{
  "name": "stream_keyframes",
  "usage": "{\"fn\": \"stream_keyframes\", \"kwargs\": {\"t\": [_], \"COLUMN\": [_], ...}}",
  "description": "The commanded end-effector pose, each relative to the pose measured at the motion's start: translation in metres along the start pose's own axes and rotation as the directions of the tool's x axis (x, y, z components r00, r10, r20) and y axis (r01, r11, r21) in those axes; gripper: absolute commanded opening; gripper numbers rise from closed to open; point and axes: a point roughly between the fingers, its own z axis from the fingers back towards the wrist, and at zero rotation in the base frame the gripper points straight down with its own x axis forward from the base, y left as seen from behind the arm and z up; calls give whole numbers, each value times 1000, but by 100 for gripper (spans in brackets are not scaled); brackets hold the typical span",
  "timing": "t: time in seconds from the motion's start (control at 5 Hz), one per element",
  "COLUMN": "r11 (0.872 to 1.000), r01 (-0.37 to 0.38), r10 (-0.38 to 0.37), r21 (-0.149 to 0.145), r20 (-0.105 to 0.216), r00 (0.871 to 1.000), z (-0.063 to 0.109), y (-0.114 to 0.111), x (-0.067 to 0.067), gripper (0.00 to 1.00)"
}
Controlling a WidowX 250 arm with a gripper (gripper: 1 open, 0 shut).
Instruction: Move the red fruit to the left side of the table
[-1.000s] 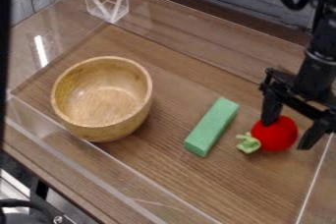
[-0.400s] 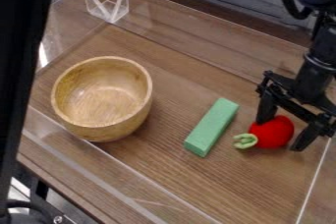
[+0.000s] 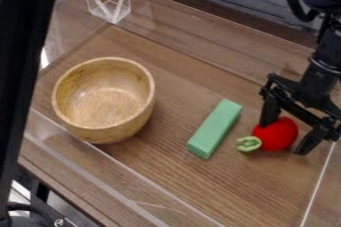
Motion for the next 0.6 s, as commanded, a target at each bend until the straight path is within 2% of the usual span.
{"fn": "stream_keyframes", "kwargs": {"t": [0.0,0.4], "r11": [1000,1000], "r01": [11,7], "r10": [-10,-6], "r21": [7,16], "r20": [-32,-62], "r00": [999,998], "z": [-5,-8], "y": [-11,-15], "x": [-10,-17], "gripper": [100,100]}}
